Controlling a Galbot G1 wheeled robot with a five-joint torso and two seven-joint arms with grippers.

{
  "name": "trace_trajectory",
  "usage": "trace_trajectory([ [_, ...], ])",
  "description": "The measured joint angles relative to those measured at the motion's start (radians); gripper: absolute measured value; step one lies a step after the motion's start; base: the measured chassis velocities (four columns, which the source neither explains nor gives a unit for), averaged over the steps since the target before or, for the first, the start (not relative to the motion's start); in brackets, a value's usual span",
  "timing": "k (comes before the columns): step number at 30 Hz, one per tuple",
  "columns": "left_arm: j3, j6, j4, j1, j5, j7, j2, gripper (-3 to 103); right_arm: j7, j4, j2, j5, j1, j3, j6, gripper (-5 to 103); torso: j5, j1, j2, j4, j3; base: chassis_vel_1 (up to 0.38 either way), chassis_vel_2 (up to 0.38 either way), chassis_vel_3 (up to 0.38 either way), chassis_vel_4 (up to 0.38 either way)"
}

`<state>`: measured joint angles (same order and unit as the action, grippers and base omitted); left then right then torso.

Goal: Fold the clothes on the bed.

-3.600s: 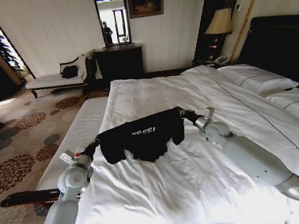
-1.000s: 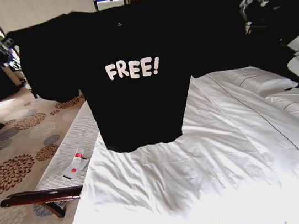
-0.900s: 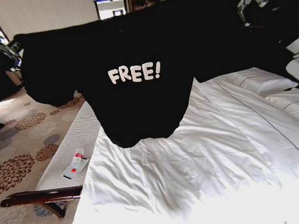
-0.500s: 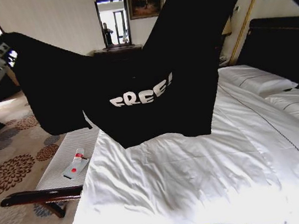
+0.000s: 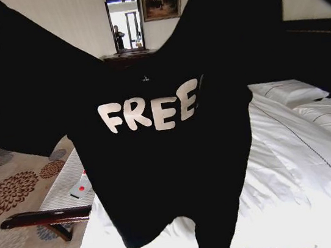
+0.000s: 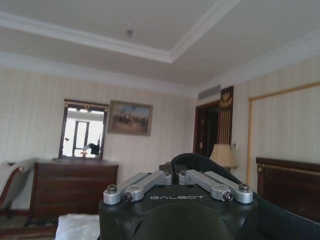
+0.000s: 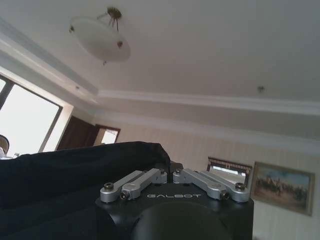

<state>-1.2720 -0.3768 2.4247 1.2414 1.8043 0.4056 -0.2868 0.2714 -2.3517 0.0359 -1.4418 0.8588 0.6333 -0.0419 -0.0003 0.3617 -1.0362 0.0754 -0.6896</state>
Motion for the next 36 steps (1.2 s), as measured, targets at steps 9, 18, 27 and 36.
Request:
trace_trajectory([
  [9, 0.678, -0.021, -0.167, -0.038, -0.459, 0.005, -0.211, 1, 0.025, 0.209, -0.293, 0.255, 0.039, -0.476, 0.010, 0, -0.0002, 0.000, 0.000, -0.0003, 0.000, 0.000, 0.000, 0.000, 0.000],
  [18, 1.019, -0.023, -0.428, -0.251, -0.628, 0.021, -0.395, 1, -0.021, 0.515, -0.490, 0.421, -0.033, -0.647, -0.020, 0, 0.0001, 0.000, 0.000, 0.0005, 0.000, 0.000, 0.000, 0.000, 0.000],
  [27, 1.160, -0.013, -0.588, -0.429, -0.645, 0.020, -0.478, 1, -0.030, 0.719, -0.637, 0.481, -0.195, -0.746, -0.062, 0, -0.0005, 0.000, 0.000, -0.0001, 0.000, 0.000, 0.000, 0.000, 0.000],
  [36, 1.313, -0.013, -0.795, -0.644, -0.644, 0.027, -0.615, 1, -0.036, 0.981, -0.811, 0.572, -0.347, -0.867, -0.084, 0, -0.0001, 0.000, 0.000, -0.0002, 0.000, 0.000, 0.000, 0.000, 0.000],
])
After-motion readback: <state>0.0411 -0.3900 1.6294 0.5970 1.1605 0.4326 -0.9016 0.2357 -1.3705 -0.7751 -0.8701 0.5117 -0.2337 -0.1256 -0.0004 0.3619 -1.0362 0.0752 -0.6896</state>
